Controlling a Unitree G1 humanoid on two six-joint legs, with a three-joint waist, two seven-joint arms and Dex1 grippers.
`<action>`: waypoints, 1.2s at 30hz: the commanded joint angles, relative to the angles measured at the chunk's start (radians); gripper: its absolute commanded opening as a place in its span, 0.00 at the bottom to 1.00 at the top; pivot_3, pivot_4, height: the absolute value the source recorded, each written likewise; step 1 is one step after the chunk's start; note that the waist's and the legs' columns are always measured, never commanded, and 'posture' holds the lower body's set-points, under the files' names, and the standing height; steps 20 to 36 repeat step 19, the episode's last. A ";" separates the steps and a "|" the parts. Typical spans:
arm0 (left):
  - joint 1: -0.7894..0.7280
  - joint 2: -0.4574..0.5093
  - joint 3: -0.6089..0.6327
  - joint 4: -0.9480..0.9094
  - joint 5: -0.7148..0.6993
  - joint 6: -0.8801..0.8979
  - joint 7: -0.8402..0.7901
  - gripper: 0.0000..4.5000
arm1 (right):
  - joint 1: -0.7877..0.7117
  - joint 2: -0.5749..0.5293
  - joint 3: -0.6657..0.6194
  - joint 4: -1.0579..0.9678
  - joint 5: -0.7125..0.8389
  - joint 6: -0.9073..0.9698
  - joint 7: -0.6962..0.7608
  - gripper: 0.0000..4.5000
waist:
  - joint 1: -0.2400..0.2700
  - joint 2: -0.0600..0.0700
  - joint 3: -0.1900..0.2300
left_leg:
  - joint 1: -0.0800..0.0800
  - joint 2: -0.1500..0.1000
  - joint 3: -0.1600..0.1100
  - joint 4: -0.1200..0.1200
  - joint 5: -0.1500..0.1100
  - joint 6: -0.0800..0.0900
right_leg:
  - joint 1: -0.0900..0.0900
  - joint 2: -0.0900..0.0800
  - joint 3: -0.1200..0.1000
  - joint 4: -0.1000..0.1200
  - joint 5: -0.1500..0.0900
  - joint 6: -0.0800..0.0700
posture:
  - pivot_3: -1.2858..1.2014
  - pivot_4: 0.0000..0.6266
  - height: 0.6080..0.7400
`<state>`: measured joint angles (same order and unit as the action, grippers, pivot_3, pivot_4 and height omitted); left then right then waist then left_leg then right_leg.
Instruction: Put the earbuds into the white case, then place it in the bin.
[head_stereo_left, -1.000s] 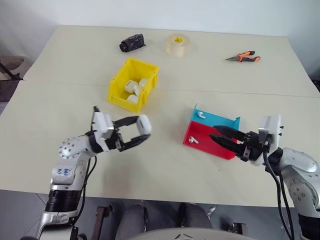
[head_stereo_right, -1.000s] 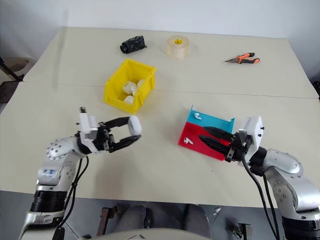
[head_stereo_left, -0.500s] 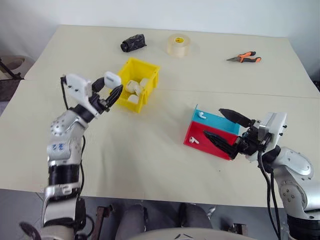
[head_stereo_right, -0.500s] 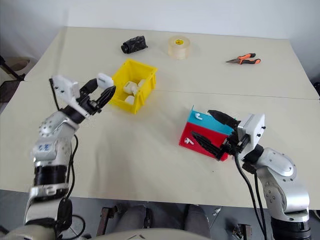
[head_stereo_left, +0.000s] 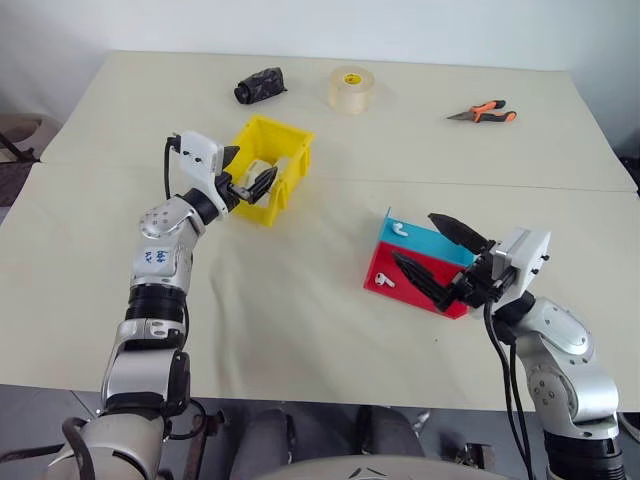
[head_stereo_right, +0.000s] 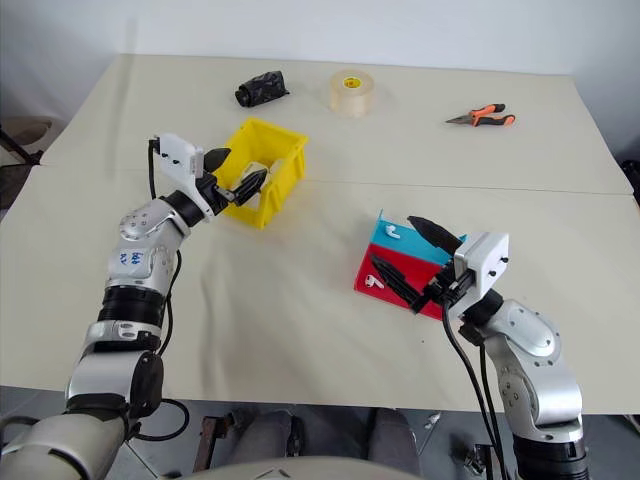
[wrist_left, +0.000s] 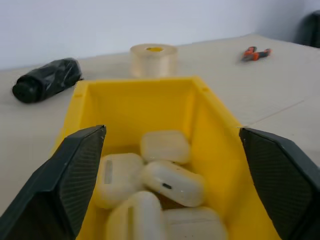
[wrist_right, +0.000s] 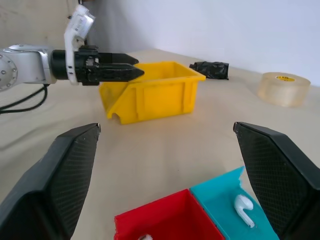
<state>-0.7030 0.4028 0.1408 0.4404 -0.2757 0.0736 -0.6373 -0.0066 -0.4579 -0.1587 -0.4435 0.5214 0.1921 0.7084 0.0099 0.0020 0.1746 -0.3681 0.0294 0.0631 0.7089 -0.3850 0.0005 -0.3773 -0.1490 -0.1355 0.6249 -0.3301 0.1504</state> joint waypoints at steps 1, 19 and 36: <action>0.103 0.090 0.026 -0.197 -0.061 -0.007 -0.135 1.00 | 0.025 -0.042 -0.056 -0.013 0.007 -0.039 0.038 1.00 | -0.008 0.000 0.000 | 0.000 0.000 0.000 0.000 0.000 0.000 | 0.000 0.000 0.000 0.000 0.000 0.000 | 0.52 0.24 1.00; 0.532 0.216 0.068 -0.547 -0.091 -0.043 -0.243 1.00 | 0.034 -0.189 -0.165 0.301 -0.020 -0.206 0.265 1.00 | 0.014 0.000 0.000 | 0.003 0.001 0.002 -0.001 0.000 0.000 | 0.002 0.000 0.003 -0.001 0.000 0.000 | 0.52 0.24 1.00; 0.532 0.216 0.068 -0.547 -0.091 -0.043 -0.243 1.00 | 0.034 -0.189 -0.165 0.301 -0.020 -0.206 0.265 1.00 | 0.014 0.000 0.000 | 0.003 0.001 0.002 -0.001 0.000 0.000 | 0.002 0.000 0.003 -0.001 0.000 0.000 | 0.52 0.24 1.00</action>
